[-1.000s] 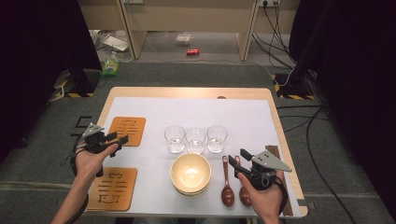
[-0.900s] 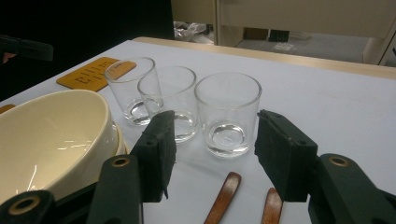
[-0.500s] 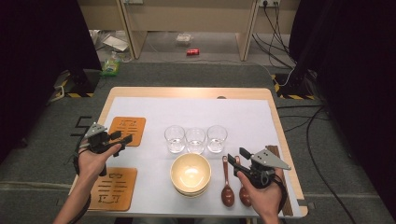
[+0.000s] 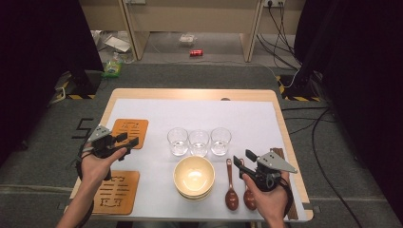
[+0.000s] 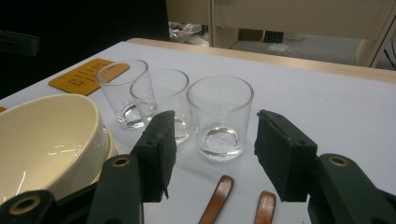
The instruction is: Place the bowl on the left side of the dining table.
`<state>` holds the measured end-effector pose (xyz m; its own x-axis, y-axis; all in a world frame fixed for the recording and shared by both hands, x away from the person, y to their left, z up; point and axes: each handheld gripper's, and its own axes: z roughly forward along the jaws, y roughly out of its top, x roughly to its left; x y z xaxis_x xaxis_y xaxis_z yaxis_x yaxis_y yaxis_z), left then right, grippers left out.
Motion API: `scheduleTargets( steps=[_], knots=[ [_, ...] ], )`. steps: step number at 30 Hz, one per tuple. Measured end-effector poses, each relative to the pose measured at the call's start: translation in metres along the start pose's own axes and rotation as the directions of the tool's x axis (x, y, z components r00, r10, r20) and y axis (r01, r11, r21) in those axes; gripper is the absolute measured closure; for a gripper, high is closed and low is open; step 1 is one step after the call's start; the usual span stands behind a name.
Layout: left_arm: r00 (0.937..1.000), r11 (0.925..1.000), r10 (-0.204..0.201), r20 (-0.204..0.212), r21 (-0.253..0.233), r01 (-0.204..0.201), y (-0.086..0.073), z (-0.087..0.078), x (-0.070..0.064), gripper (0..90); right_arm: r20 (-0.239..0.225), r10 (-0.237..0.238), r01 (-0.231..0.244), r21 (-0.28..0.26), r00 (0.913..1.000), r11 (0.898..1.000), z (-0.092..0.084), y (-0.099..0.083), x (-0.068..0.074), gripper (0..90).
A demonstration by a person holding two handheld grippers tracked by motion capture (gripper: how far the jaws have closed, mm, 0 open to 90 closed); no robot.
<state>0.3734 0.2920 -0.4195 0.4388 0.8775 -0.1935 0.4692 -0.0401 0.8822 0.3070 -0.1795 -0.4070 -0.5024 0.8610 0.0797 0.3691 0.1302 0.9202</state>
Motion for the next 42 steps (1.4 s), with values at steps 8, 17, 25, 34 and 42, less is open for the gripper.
scheduleTargets(
  steps=[8, 17, 25, 34, 42],
  knots=[
    [0.9996, 0.9997, 0.018, 0.024, -0.014, -0.017, 0.005, -0.007, -0.014, 45.2, -0.007, -0.002, 0.002, 0.003, 1.0000, 1.000, 0.003, 0.000, 0.002, 47.8],
    [0.9982, 0.9988, 0.044, 0.040, -0.023, -0.043, 0.006, -0.012, -0.029, 45.4, -0.009, 0.000, 0.000, 0.004, 1.0000, 1.000, 0.003, 0.000, 0.002, 47.8],
    [0.9928, 0.9960, 0.085, 0.085, -0.035, -0.082, 0.012, -0.016, -0.050, 45.8, -0.016, -0.003, 0.003, 0.005, 0.9999, 1.000, 0.004, 0.001, 0.003, 47.8],
    [0.9831, 0.9945, 0.104, 0.150, -0.026, -0.101, 0.013, -0.013, -0.071, 47.0, -0.020, 0.000, 0.001, 0.008, 0.9998, 1.000, 0.005, 0.000, 0.004, 47.8],
    [0.9721, 0.9933, 0.114, 0.205, -0.005, -0.115, 0.011, -0.007, -0.089, 47.0, -0.024, -0.001, 0.002, 0.009, 0.9997, 1.000, 0.006, 0.000, 0.005, 47.8]
  ],
)
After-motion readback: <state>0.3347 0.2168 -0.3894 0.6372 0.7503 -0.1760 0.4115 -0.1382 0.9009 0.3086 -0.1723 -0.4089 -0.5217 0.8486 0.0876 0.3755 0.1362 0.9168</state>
